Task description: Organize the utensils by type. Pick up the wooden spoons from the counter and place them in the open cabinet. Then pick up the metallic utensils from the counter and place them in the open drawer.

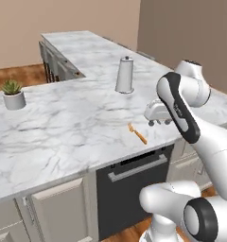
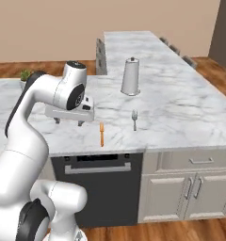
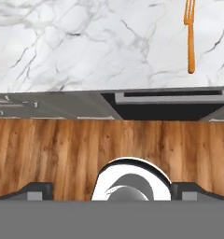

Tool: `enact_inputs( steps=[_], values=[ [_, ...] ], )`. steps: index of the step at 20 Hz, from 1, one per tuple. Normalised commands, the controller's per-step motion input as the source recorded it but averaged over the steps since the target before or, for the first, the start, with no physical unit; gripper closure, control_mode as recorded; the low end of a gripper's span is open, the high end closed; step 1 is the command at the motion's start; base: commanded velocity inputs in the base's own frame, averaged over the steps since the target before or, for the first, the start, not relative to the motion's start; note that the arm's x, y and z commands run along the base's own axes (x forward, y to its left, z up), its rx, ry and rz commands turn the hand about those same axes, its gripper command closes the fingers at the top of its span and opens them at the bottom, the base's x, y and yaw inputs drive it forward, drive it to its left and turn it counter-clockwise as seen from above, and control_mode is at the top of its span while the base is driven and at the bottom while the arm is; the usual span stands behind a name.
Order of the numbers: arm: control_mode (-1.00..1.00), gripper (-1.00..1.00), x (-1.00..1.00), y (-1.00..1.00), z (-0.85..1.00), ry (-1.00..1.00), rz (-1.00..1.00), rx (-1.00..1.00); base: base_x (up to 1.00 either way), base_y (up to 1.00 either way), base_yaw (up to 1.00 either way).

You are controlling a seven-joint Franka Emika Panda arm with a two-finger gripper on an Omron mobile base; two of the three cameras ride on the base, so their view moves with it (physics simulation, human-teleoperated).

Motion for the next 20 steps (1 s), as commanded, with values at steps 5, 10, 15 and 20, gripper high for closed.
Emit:
enact_inputs(
  steps=[5, 10, 15, 20],
  values=[
    [1.00, -1.00, 0.00, 0.00, 0.00, 0.00, 0.00, 0.00, 0.43, -0.48, 0.31],
    [1.00, -1.00, 0.00, 0.00, 0.00, 0.00, 0.00, 0.00, 0.50, -0.53, 0.21],
    [1.00, -1.00, 0.00, 0.00, 0.00, 0.00, 0.00, 0.00, 0.80, -0.31, 0.17],
    [1.00, -1.00, 0.00, 0.00, 0.00, 0.00, 0.00, 0.00, 0.73, -0.20, 0.16]
  ],
)
